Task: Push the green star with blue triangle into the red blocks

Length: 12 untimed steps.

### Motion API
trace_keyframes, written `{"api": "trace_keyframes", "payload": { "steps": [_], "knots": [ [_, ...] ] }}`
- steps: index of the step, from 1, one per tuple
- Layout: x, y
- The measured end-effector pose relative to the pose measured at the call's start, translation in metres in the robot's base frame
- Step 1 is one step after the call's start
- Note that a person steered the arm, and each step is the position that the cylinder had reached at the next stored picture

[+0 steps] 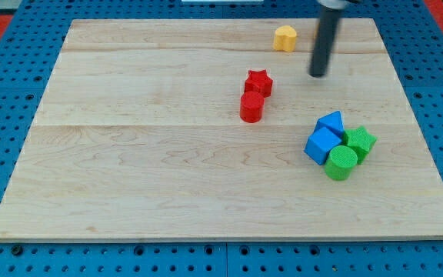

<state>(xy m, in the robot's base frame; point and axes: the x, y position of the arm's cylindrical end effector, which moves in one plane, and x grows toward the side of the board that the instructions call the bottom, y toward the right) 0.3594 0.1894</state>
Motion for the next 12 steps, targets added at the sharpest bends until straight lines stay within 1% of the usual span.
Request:
{"api": "trace_keyframes", "payload": {
  "steps": [1,2,3,4,5,6,7,8,10,11,12],
  "knots": [
    [0.058,0.085],
    [0.145,0.1],
    [0.215,0.059],
    [0.237,0.005],
    [0.237,0.005],
    [0.228,-0.014],
    [0.186,0.023],
    [0.151,0.024],
    [0.109,-0.04],
    [0.064,-0.044],
    [0.069,-0.048]
  ]
}}
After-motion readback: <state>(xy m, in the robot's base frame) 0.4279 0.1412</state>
